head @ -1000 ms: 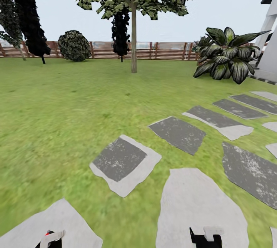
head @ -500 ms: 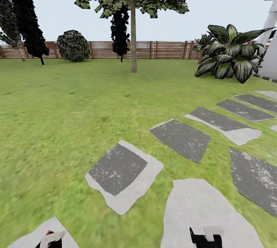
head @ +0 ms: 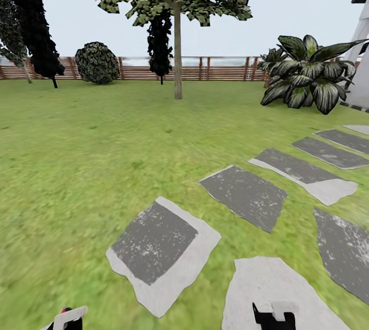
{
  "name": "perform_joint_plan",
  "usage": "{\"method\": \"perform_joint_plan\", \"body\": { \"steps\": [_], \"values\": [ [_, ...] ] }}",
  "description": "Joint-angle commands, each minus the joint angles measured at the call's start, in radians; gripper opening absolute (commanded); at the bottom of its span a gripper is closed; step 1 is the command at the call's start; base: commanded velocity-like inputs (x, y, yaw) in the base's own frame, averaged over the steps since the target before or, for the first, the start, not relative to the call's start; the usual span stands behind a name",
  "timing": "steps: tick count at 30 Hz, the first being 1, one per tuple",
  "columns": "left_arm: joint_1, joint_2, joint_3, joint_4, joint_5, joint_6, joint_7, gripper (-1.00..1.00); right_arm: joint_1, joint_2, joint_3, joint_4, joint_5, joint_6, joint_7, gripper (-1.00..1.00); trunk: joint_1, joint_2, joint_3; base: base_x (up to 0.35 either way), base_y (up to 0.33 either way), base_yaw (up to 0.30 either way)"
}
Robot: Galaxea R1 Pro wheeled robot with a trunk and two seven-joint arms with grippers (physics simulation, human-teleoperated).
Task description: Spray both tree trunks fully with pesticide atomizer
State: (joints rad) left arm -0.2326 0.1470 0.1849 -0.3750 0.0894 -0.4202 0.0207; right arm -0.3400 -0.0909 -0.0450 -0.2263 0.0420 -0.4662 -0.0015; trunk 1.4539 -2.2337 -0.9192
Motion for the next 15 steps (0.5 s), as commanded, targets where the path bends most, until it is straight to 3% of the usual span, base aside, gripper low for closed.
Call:
{"method": "perform_joint_plan", "body": {
  "steps": [1, 15],
  "values": [
    [-0.001, 0.000, -0.002, 0.001, 0.009, -0.003, -0.001, -1.00, -0.001, 0.000, -0.004, 0.001, 0.004, -0.003, 0.000, 1.00, 0.000, 0.000, -0.001, 0.339, 0.000, 0.000],
    [-0.001, 0.000, -0.002, 0.000, 0.009, -0.003, -0.001, -1.00, -0.001, 0.000, -0.004, 0.001, 0.004, -0.003, 0.000, 1.00, 0.000, 0.000, -0.001, 0.339, 0.000, 0.000]
  ]
}}
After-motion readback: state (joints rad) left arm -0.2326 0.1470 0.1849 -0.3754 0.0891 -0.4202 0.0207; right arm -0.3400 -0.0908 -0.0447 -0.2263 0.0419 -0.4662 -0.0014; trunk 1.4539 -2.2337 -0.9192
